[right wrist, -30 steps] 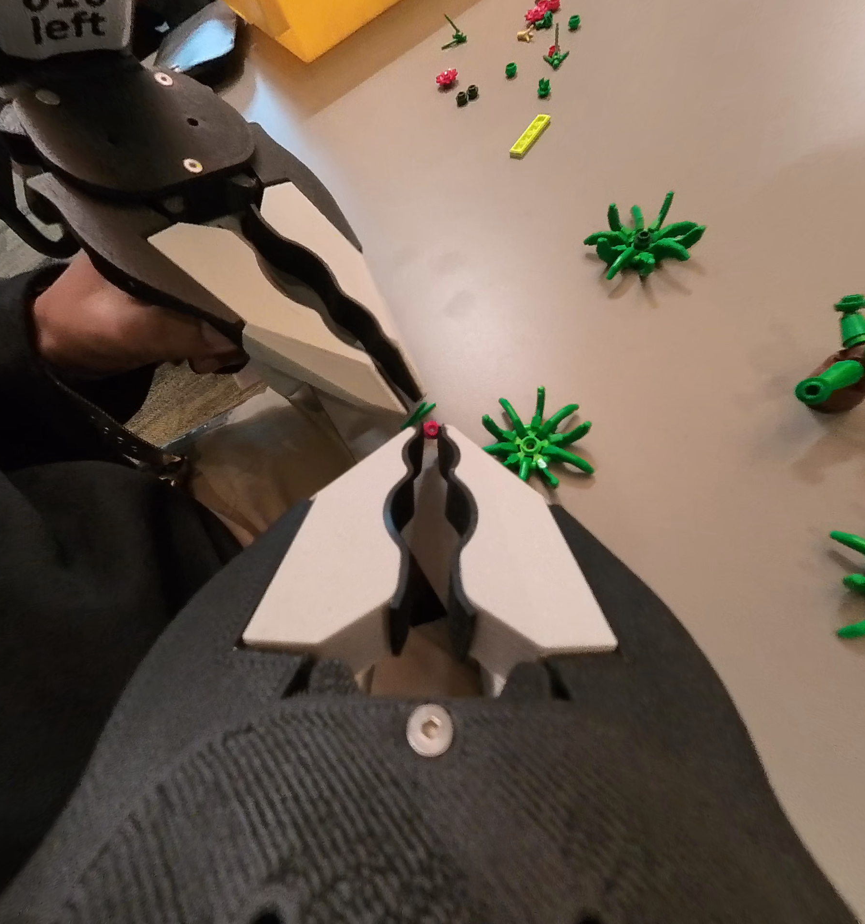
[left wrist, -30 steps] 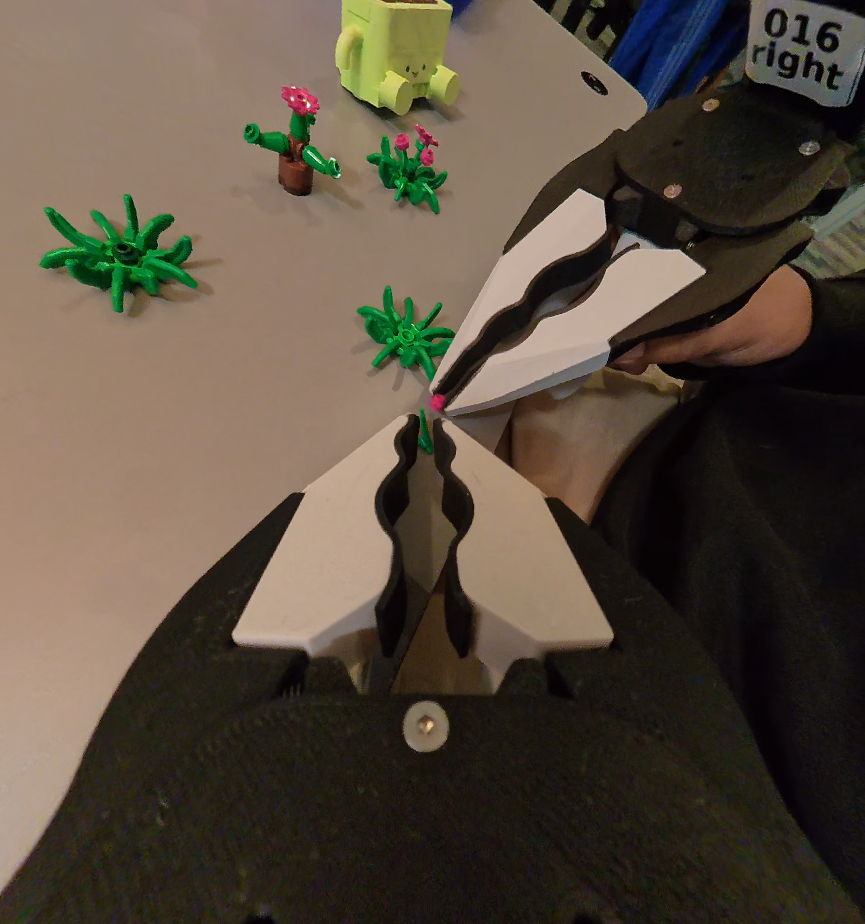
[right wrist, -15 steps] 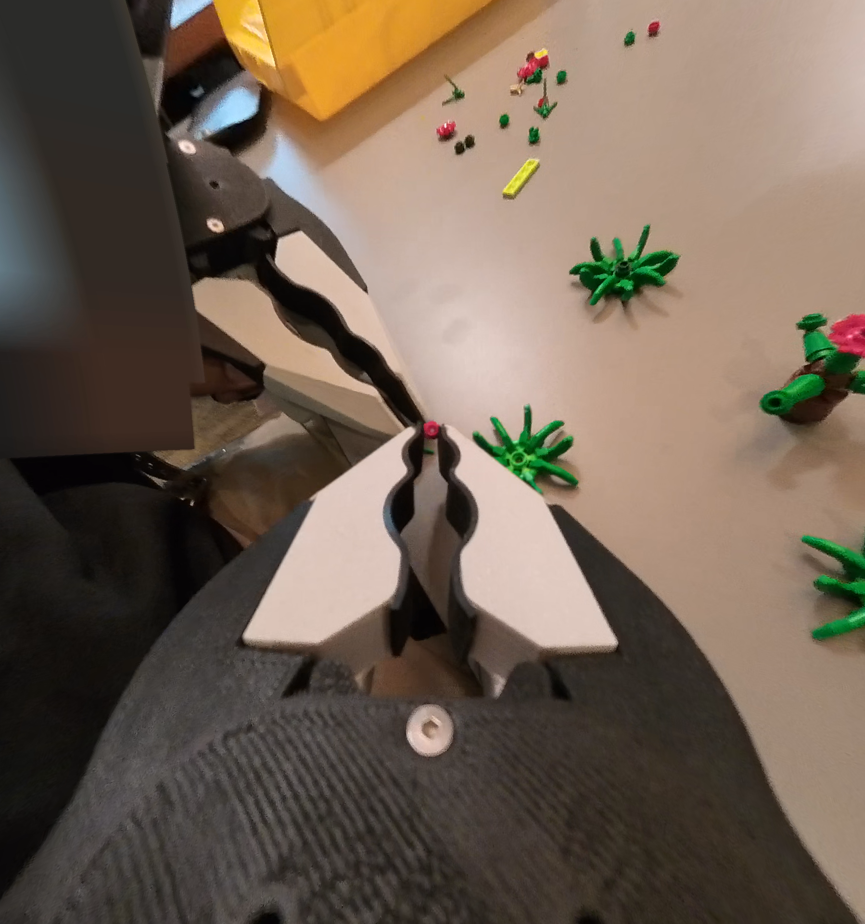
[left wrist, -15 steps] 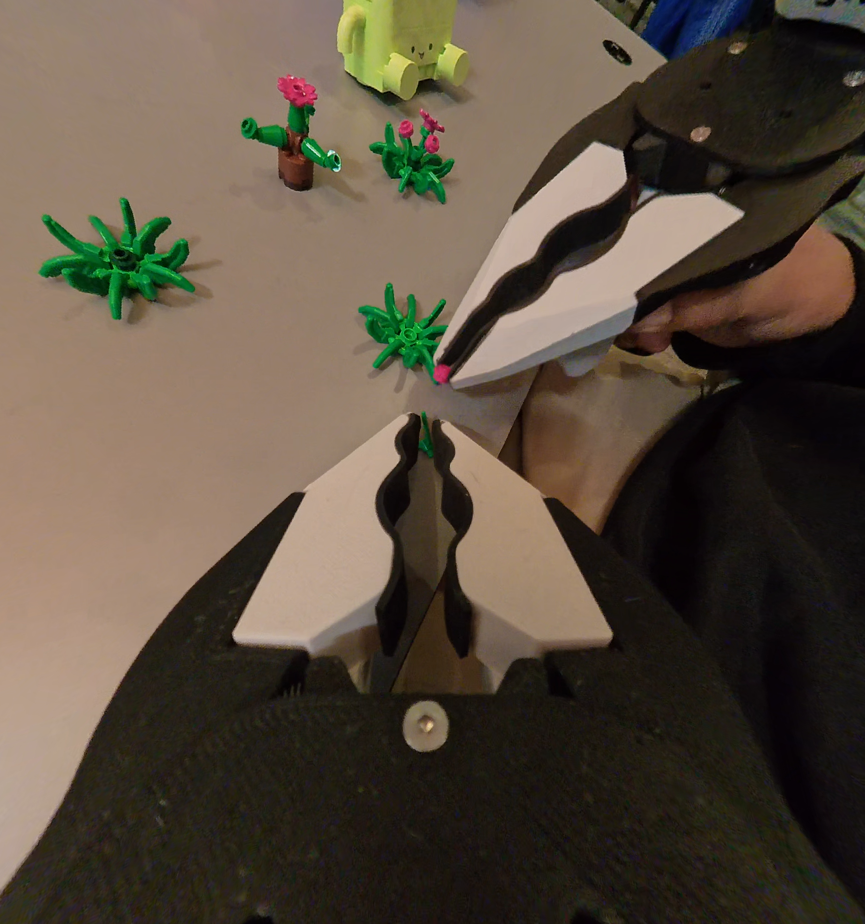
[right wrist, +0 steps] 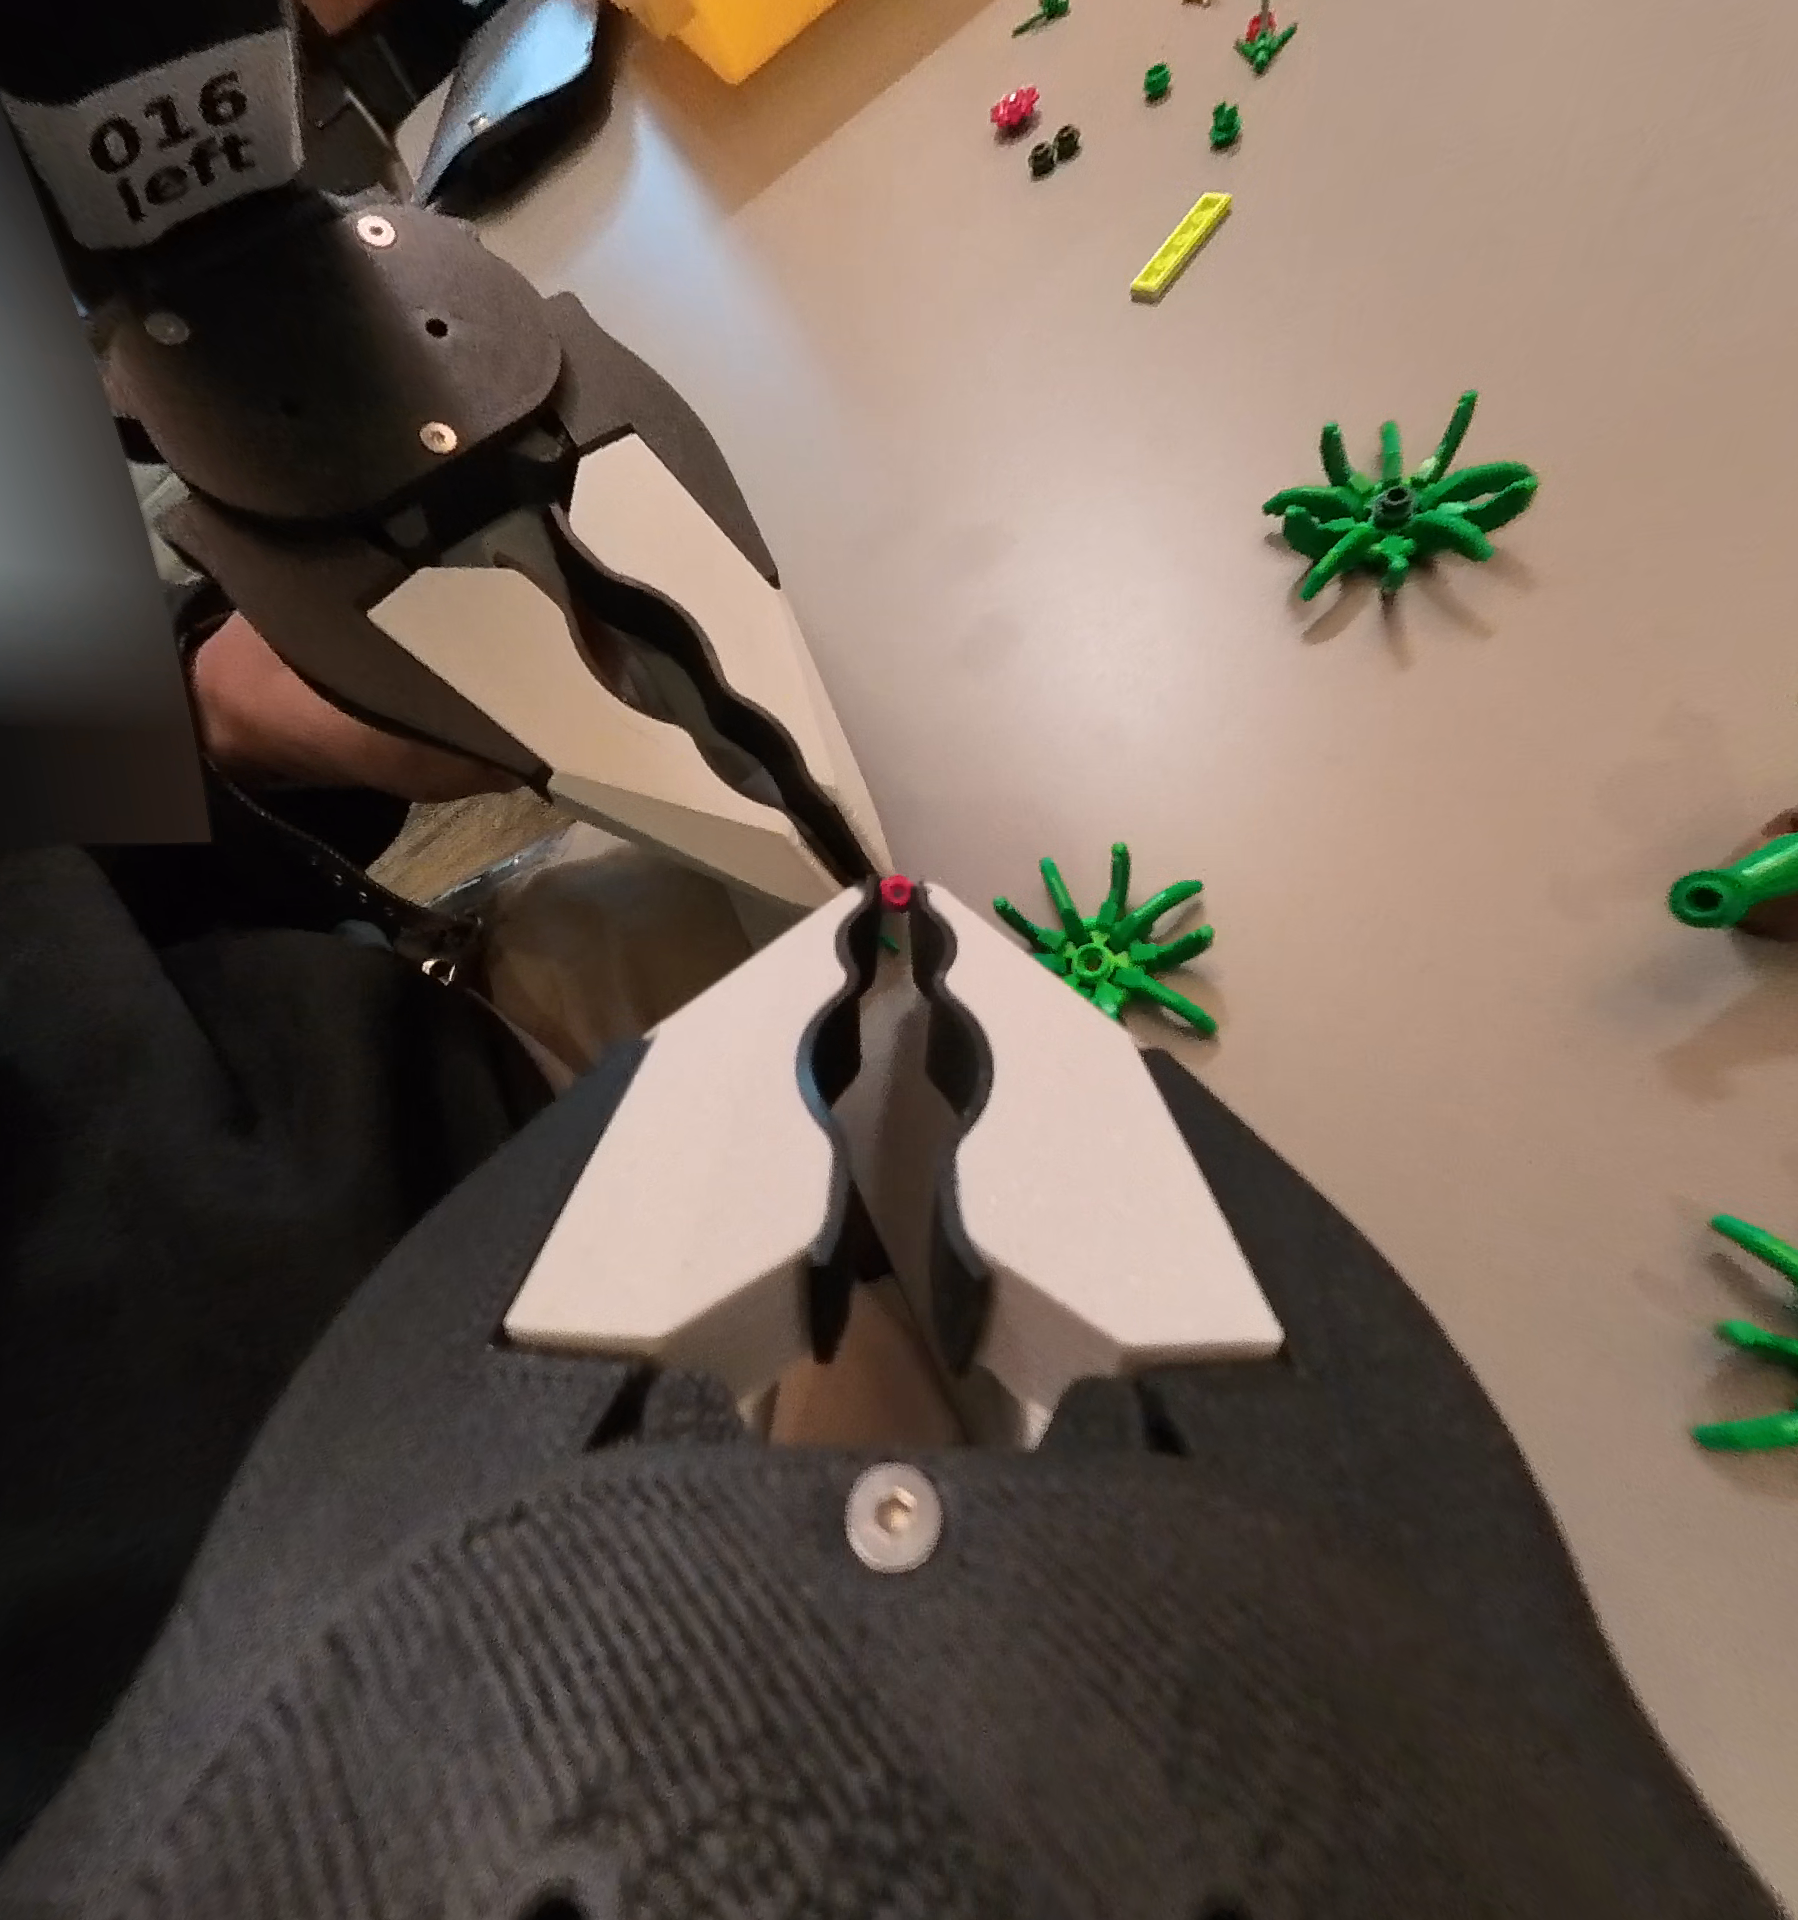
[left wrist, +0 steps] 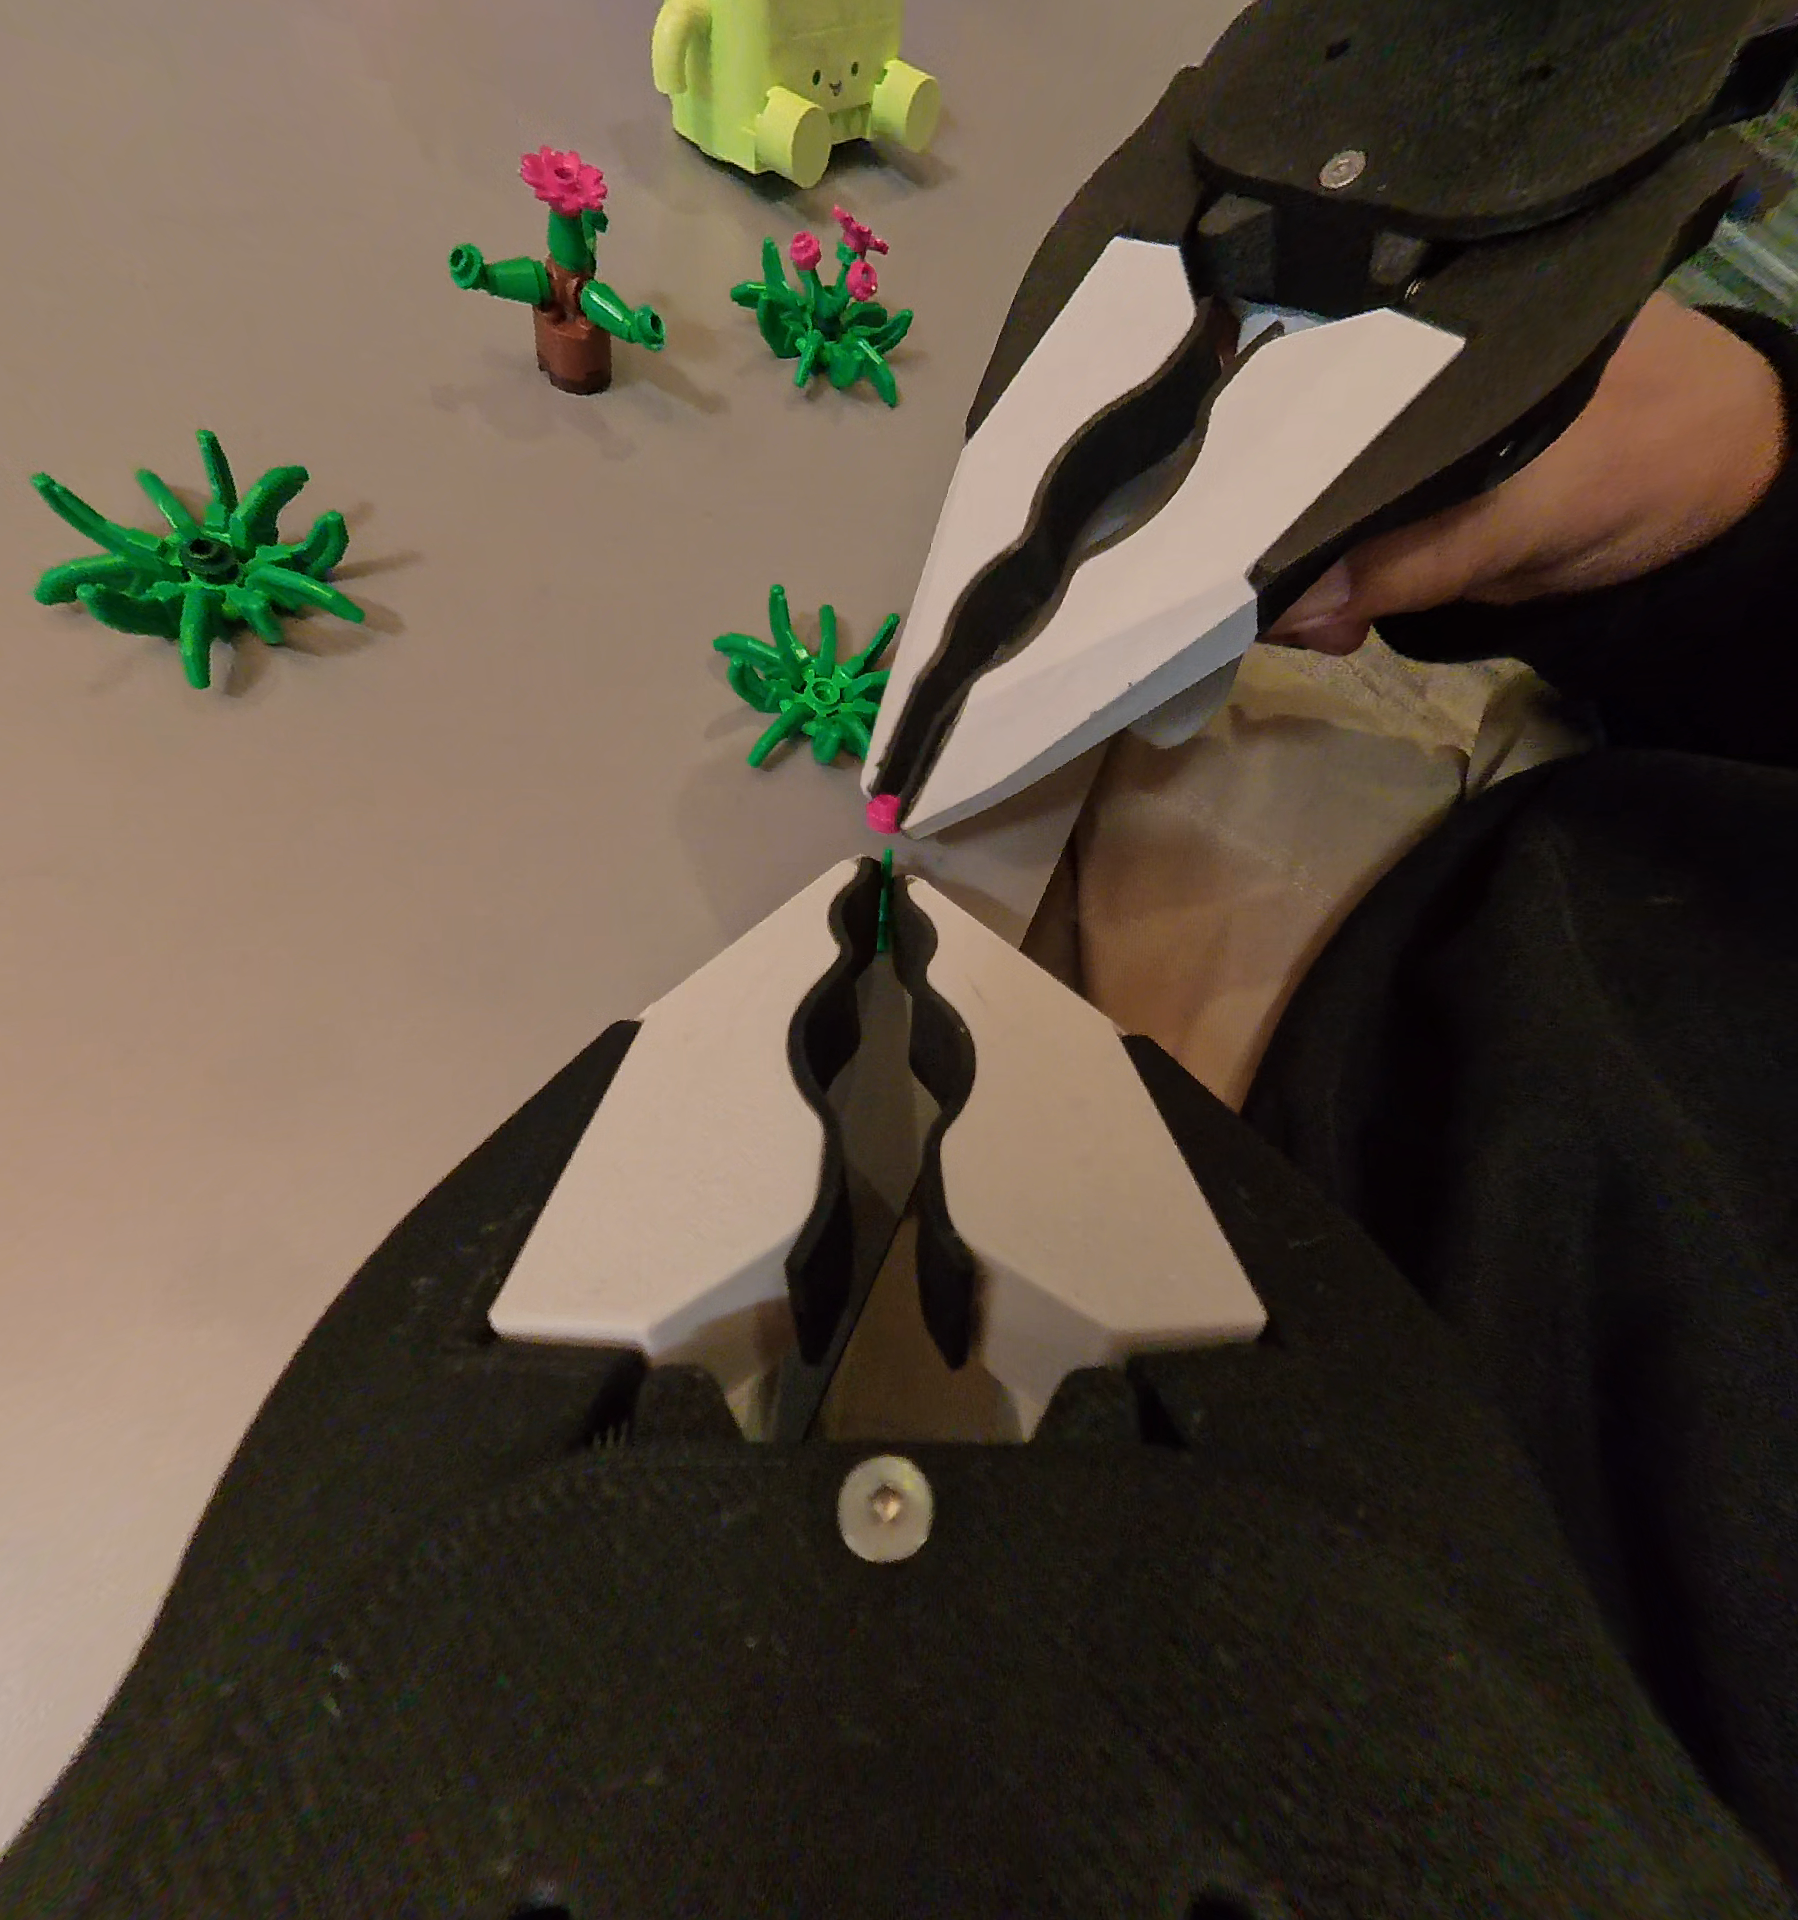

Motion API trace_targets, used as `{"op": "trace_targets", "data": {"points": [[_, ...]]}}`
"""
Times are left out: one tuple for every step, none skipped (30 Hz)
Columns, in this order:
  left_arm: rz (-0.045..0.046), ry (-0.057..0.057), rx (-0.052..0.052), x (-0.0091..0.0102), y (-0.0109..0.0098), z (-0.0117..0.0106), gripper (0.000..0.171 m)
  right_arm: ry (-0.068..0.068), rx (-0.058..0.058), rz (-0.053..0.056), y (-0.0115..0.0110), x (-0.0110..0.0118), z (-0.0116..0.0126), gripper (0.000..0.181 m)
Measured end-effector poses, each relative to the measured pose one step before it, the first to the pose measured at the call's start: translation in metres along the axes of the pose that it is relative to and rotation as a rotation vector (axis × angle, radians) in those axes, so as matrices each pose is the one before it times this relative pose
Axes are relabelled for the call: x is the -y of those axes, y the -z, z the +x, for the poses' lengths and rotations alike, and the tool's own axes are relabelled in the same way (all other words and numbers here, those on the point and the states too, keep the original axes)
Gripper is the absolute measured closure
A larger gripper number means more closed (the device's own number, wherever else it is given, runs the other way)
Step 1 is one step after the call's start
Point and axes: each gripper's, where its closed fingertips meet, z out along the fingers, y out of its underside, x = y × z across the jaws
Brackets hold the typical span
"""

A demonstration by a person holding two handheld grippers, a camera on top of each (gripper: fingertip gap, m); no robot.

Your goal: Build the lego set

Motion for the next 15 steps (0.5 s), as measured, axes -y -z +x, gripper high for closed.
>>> {"op": "trace_targets", "data": {"points": [[-0.00023, -0.0004, -0.0004, 0.00003, -0.00005, -0.00001, 0.17, 0.0004, 0.0065, -0.0043, 0.00031, -0.00084, -0.00028, 0.177], [-0.00039, 0.0005, -0.0006, -0.00013, 0.00006, -0.00009, 0.17, -0.0026, 0.0071, -0.001, 0.00028, -0.00041, -0.00035, 0.177], [-0.00123, 0.0002, -0.0005, -0.00005, -0.00005, 0.00002, 0.17, -0.0046, 0.0078, 0.003, 0.00014, 0.00013, -0.0002, 0.177], [-0.0012, -0.002, 0.0006, -0.00011, -0.00007, -0.00008, 0.17, -0.0068, 0.0075, 0.0069, 0.00011, 0.00058, -0.00018, 0.177], [-0.002, -0.0019, 0.0016, -0.00022, -0.00006, -0.00012, 0.17, -0.0091, 0.0064, 0.008, -0.00005, 0.00082, 0.00008, 0.178], [-0.00158, -0.0013, 0.0017, -0.00008, -0.00004, -0.00006, 0.17, -0.0095, 0.0061, 0.0072, -0.00022, 0.00083, -0.00003, 0.178], [-0.00115, -0.0007, 0.0007, -0.00018, -0.00009, -0.00012, 0.17, -0.0086, 0.0069, 0.0035, -0.00044, 0.0001, -0.00011, 0.178], [-0.00056, 0.0026, -0.0012, -0.00003, -0.00007, 0.00007, 0.17, -0.0073, 0.0056, -0.0038, -0.00054, -0.00089, -0.00007, 0.178], [0.00023, 0.0039, -0.0028, 0.00002, 0.0, 0.0, 0.17, -0.0045, 0.001, -0.0074, -0.00071, -0.00154, 0.00045, 0.178], [-0.00047, 0.0025, -0.003, -0.00008, 0.0, 0.00003, 0.17, -0.0012, -0.0008, -0.0071, -0.00058, -0.00139, 0.00037, 0.178], [-0.00058, 0.0005, -0.0025, 0.00005, 0.00004, 0.00005, 0.17, 0.0002, 0.0005, 0.0003, -0.00029, -0.00008, -0.00011, 0.178], [-0.00042, -0.0007, -0.0013, -0.00006, 0.00003, 0.00014, 0.17, -0.0022, 0.0044, 0.0025, -0.00002, 0.0004, -0.00051, 0.178], [-0.00012, -0.0008, -0.0001, -0.00002, 0.00001, -0.00004, 0.17, -0.005, 0.0068, -0.0015, -0.00025, -0.00004, -0.00078, 0.178], [0.00024, -0.001, 0.0003, 0.00003, -0.00011, 0.00006, 0.17, -0.0047, 0.0067, -0.0035, -0.00057, -0.00043, -0.00056, 0.178], [-0.0002, -0.001, 0.0008, -0.00009, 0.00004, -0.00005, 0.17, -0.0029, 0.0042, -0.0039, -0.00067, -0.00068, -0.00031, 0.178]]}}
